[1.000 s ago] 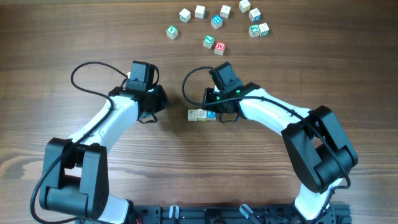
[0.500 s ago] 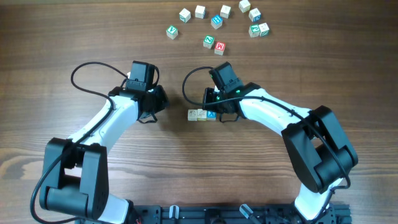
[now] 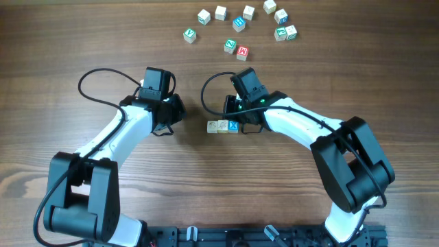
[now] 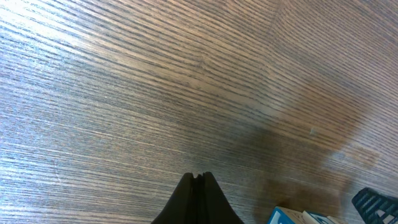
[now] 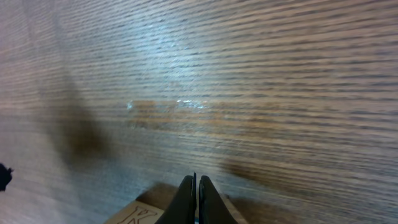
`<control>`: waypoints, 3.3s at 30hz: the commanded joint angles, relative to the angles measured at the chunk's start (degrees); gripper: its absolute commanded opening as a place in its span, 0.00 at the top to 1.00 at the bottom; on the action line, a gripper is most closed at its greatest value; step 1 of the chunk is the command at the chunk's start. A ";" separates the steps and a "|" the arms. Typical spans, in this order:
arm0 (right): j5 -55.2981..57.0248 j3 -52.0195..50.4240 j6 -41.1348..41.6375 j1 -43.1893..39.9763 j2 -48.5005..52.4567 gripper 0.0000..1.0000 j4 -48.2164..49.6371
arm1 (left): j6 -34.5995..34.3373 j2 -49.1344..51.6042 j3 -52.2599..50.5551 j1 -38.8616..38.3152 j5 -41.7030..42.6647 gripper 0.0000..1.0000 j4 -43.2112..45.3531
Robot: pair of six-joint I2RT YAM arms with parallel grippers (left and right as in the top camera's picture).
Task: Form a horizontal line
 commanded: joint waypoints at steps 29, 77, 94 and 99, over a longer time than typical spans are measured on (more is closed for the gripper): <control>-0.17 0.50 2.67 -1.97 -6.05 0.96 -16.41 | -0.15 -1.09 -0.52 0.22 -0.98 0.96 -0.02; -2.93 0.50 2.73 -1.97 -6.05 0.95 -16.98 | -0.15 -1.07 -0.52 0.22 -0.98 0.96 -0.04; -1.86 0.50 2.86 -1.99 -6.05 0.95 -16.98 | -0.15 -1.07 -0.52 0.22 -0.98 0.96 -0.07; 1.77 0.61 2.19 -1.99 -7.28 0.96 -17.00 | -0.15 -1.09 -0.52 0.22 -0.98 0.96 -0.04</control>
